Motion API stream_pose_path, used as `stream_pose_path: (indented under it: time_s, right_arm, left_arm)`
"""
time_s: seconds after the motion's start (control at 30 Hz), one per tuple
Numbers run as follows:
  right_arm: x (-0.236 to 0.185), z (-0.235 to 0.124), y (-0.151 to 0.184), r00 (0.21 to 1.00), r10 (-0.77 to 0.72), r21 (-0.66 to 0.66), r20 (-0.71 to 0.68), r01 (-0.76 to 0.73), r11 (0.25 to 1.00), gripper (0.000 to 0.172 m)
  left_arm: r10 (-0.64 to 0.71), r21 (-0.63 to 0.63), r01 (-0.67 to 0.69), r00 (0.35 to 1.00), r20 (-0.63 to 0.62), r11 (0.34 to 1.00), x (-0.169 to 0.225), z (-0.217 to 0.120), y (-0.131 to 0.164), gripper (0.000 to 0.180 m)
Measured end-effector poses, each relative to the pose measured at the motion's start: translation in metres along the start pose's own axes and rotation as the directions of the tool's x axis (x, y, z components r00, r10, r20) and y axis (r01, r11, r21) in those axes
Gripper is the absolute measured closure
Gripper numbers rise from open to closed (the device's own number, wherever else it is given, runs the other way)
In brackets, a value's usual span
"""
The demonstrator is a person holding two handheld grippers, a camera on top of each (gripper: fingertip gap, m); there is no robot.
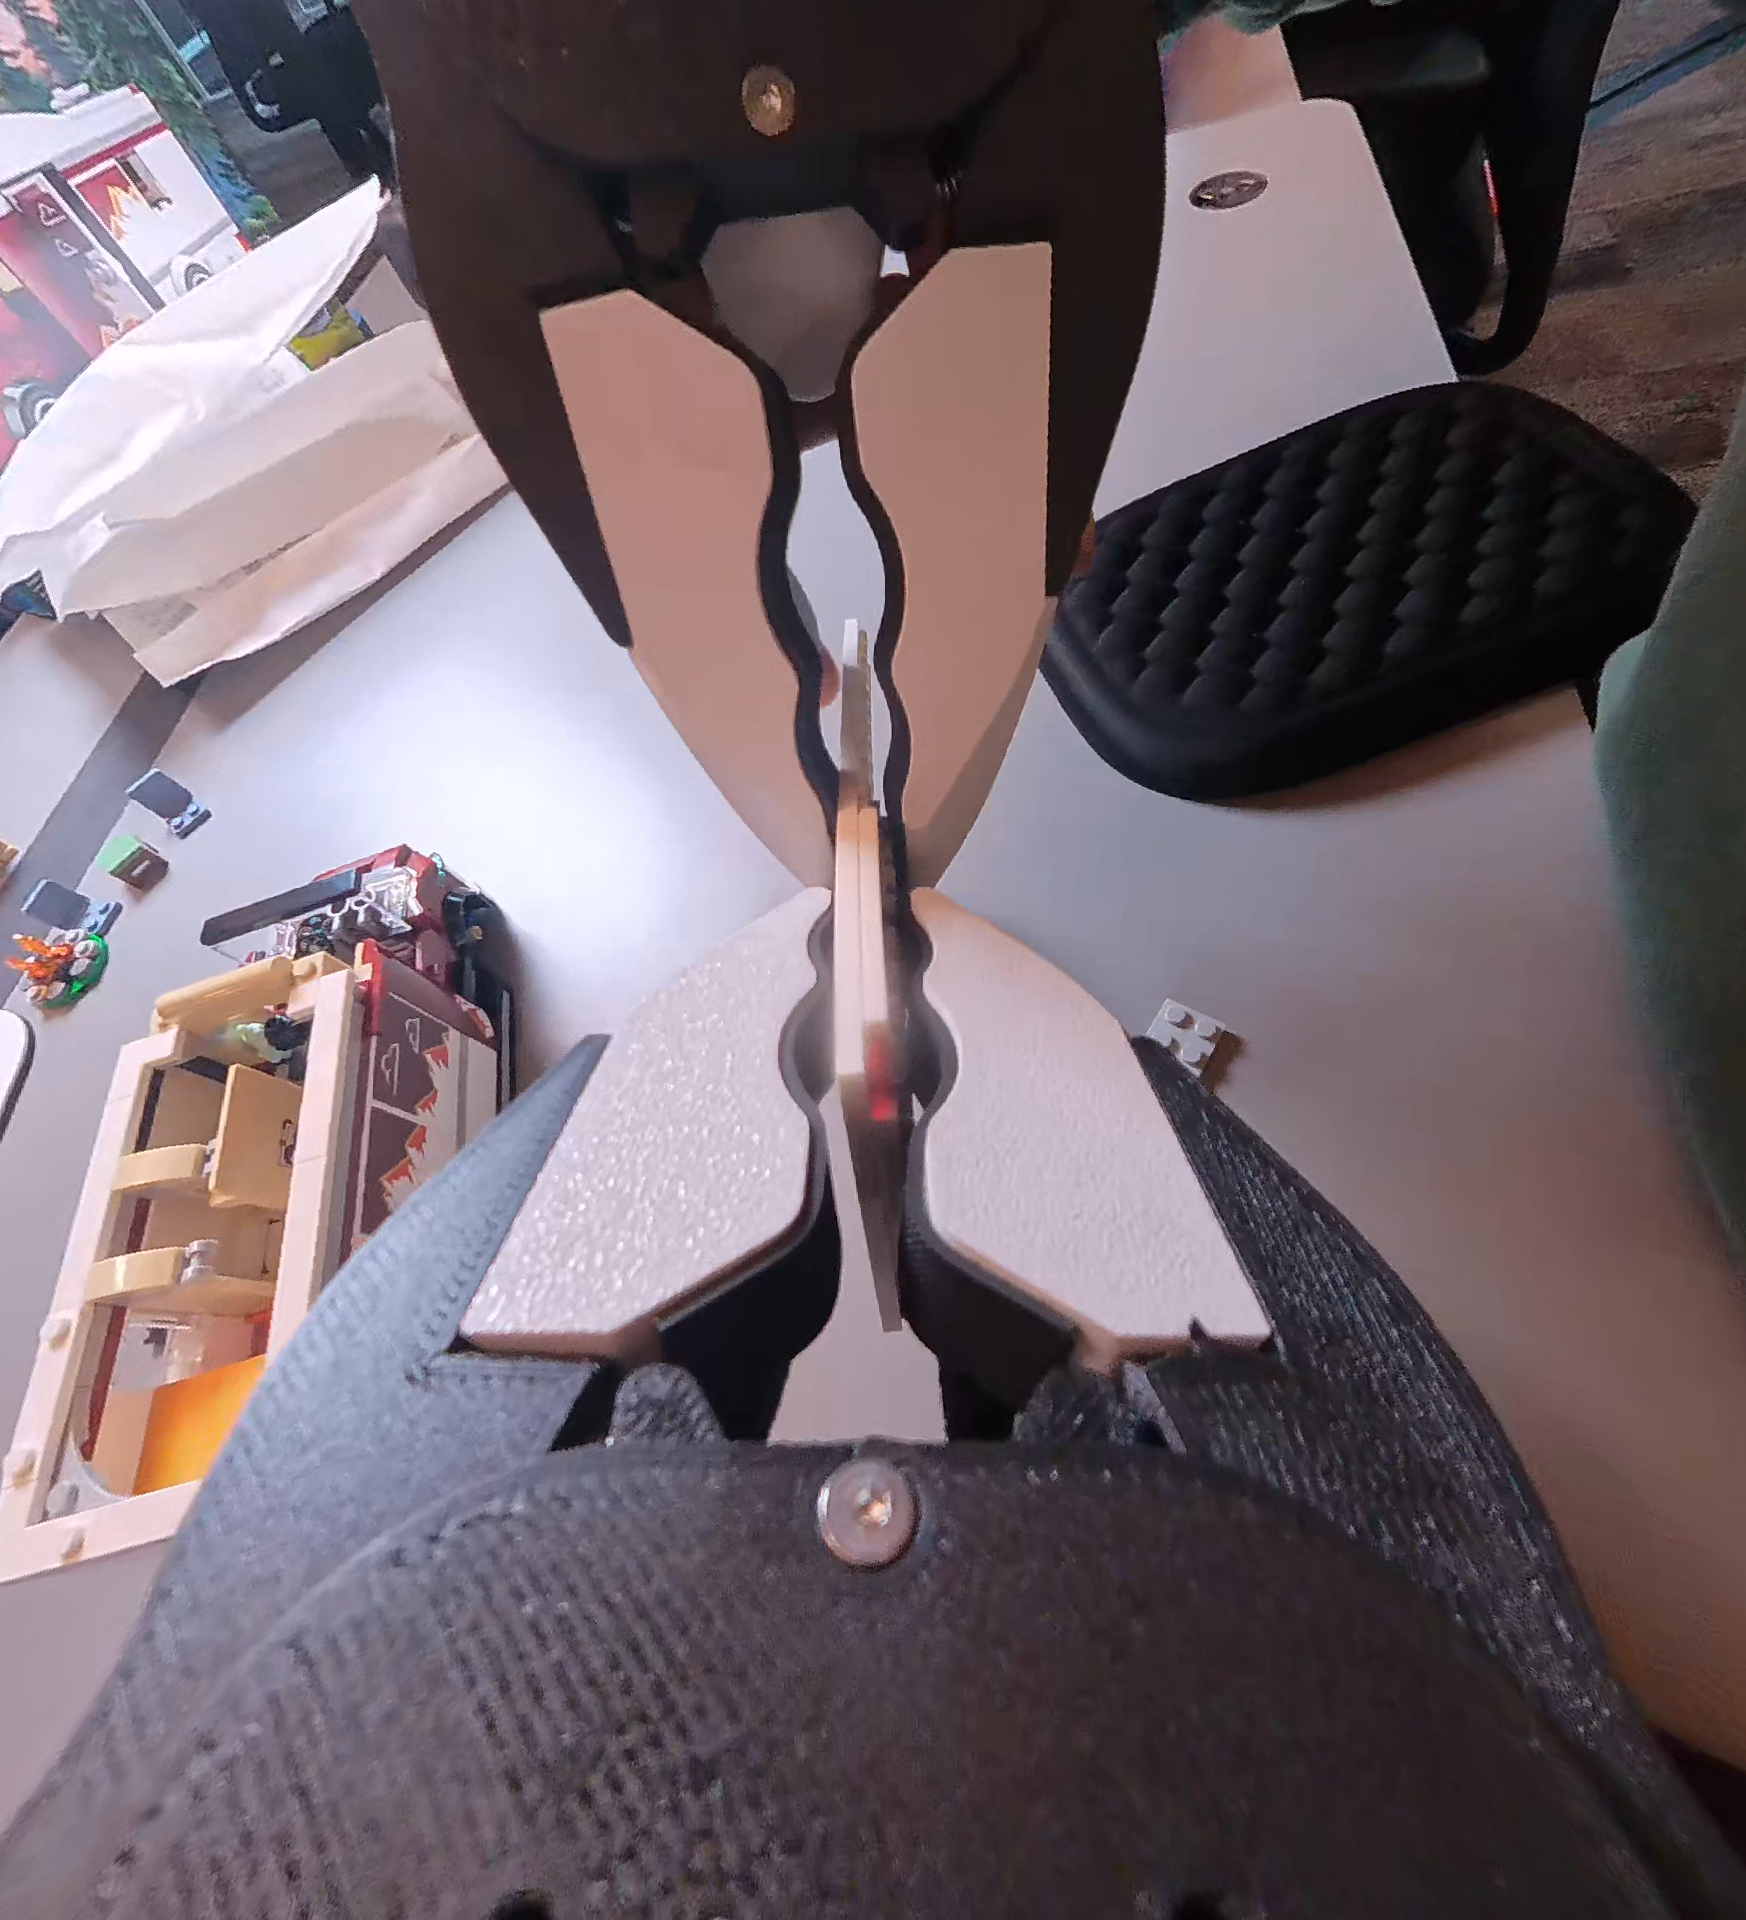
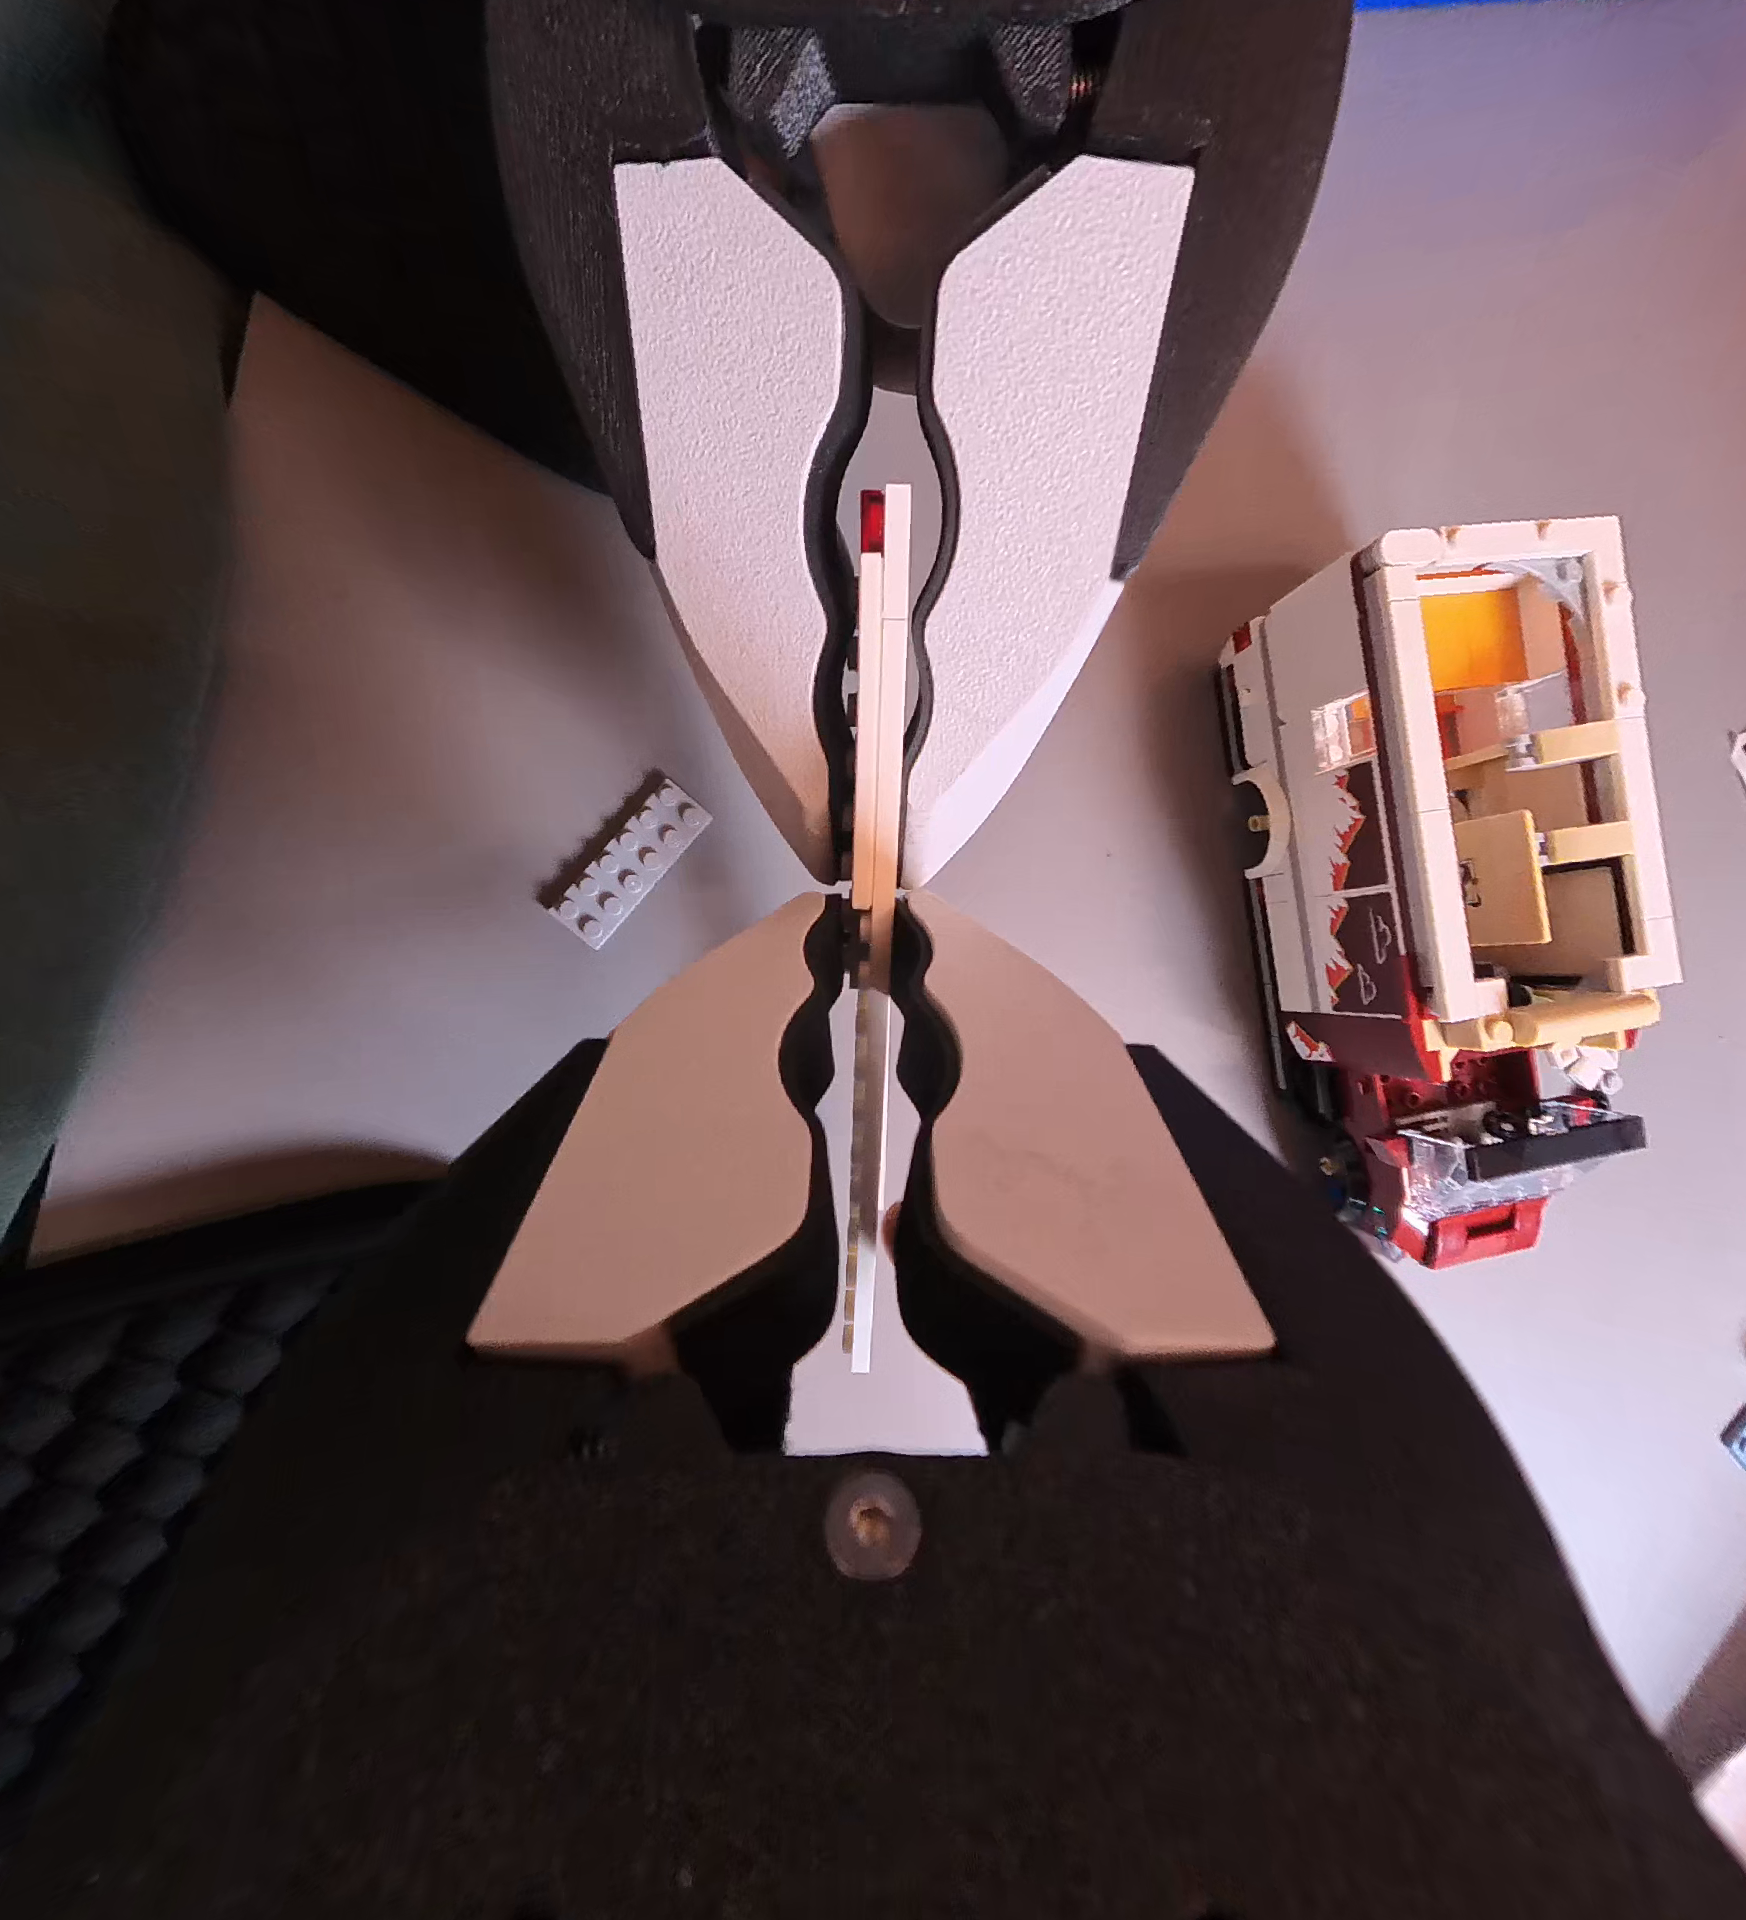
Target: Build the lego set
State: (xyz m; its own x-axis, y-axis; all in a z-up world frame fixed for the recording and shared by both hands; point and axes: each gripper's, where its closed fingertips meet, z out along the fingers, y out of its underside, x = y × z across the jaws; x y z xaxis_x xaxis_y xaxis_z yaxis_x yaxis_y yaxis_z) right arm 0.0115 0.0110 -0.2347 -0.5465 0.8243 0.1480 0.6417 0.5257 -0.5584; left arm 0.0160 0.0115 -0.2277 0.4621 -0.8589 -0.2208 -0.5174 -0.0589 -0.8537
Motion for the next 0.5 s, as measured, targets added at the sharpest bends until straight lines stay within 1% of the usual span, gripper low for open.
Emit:
stream_pose_path:
  time_s: [0.03,0.17,0.2,0.27,0.3,0.33,0.37,0.43,0.47,0.5]
  right_arm:
    - [-0.002,0.001,0.000,1.000,0.004,0.002,0.006,-0.004,1.000,0.164]
    - [-0.008,0.004,0.002,0.998,0.036,-0.002,0.042,-0.036,0.999,0.164]
    - [-0.005,0.003,0.001,0.999,0.043,0.007,0.028,-0.043,0.999,0.161]
    - [0.002,-0.006,-0.004,0.999,0.043,0.044,-0.016,-0.042,0.998,0.155]
    - [0.011,-0.017,-0.007,0.996,0.043,0.051,-0.077,-0.039,0.998,0.152]
    - [0.024,-0.032,-0.011,0.984,0.037,0.079,-0.172,-0.024,0.997,0.137]
    - [0.034,-0.052,-0.016,0.965,0.051,0.135,-0.256,-0.016,0.991,0.128]
    - [0.048,-0.089,-0.022,0.909,0.147,0.278,-0.390,-0.035,0.960,0.120]
    - [0.055,-0.105,-0.022,0.869,0.223,0.364,-0.442,-0.053,0.930,0.120]
    - [0.059,-0.117,-0.019,0.830,0.318,0.461,-0.458,-0.085,0.884,0.121]
  left_arm:
    - [-0.003,-0.003,0.003,1.000,-0.008,1.000,0.001,0.000,0.001,0.171]
    - [-0.020,-0.002,0.020,0.999,-0.041,1.000,0.008,0.002,0.004,0.171]
    - [-0.027,0.006,0.027,0.999,-0.033,1.000,0.006,0.002,0.004,0.171]
    - [-0.055,0.056,0.057,0.998,-0.032,0.997,-0.001,-0.002,-0.003,0.171]
    - [-0.085,0.095,0.087,0.996,-0.033,0.992,-0.004,-0.005,-0.008,0.171]
    - [-0.116,0.133,0.119,0.993,-0.027,0.984,-0.010,-0.009,-0.011,0.171]
    - [-0.156,0.176,0.158,0.987,-0.027,0.972,-0.016,-0.014,-0.013,0.171]
    - [-0.261,0.284,0.265,0.964,-0.055,0.921,-0.027,-0.025,-0.018,0.172]
    - [-0.317,0.332,0.323,0.945,-0.074,0.886,-0.033,-0.030,-0.019,0.171]
    - [-0.364,0.379,0.373,0.926,-0.099,0.847,-0.039,-0.036,-0.022,0.172]
